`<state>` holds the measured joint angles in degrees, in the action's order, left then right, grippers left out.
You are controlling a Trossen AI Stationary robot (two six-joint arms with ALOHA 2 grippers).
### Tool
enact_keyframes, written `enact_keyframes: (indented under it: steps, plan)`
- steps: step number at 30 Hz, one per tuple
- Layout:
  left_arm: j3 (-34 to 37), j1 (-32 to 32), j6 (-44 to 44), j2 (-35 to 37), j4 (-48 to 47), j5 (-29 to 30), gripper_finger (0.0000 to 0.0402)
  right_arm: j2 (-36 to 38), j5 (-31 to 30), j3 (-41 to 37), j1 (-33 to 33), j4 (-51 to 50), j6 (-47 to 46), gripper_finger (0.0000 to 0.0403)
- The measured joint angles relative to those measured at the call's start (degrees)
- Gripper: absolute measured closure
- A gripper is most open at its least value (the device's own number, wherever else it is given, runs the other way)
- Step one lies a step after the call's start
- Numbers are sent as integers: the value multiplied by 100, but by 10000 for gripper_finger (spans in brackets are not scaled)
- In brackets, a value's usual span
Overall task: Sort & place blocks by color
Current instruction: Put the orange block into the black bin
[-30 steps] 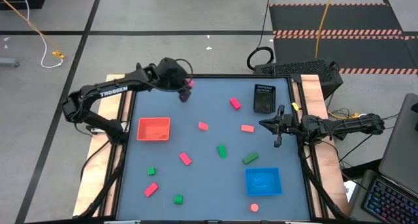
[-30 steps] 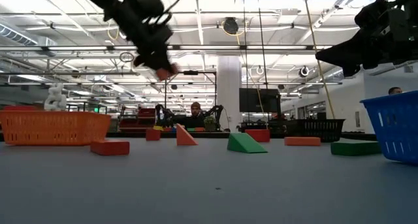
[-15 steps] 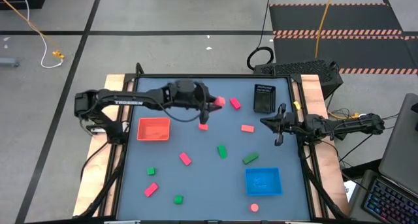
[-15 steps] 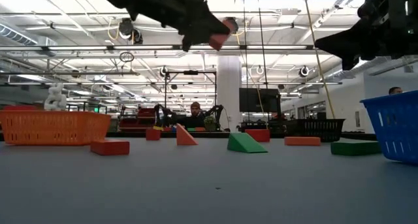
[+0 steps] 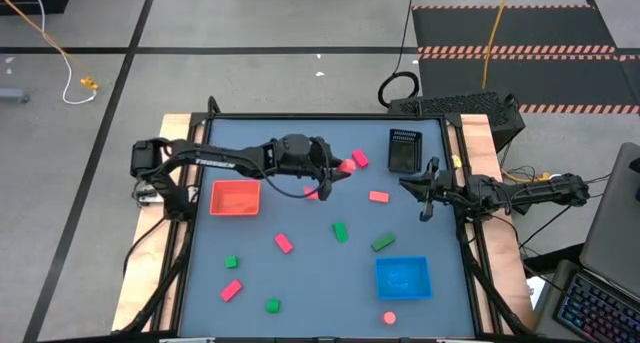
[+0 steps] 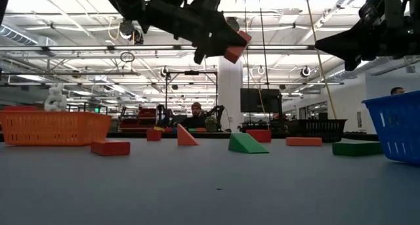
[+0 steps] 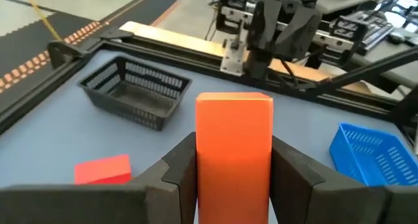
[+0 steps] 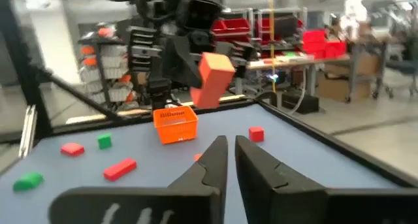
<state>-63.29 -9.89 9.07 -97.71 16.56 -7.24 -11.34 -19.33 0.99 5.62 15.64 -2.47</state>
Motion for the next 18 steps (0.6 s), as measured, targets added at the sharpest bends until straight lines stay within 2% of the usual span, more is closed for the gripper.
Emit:
enact_keyframes:
  steps: [3, 6, 11, 14, 18]
  plan:
    - [0, 26, -12, -121, 293, -141, 263, -97, -7, 0, -52, 143, 32, 325]
    - [0, 28, -5, -249, 619, -262, 261, -266, -7, 0, -137, 463, -194, 264]
    - [0, 58, 8, -504, 1290, -533, 260, -822, -8, 0, -261, 1450, -286, 170]
    - [2, 91, 53, -676, 1661, -654, 260, -1363, -9, 91, -358, 2005, -405, 142]
    - [2, 126, 109, -844, 1986, -686, 259, -2253, 4, 384, -483, 2243, -435, 132]
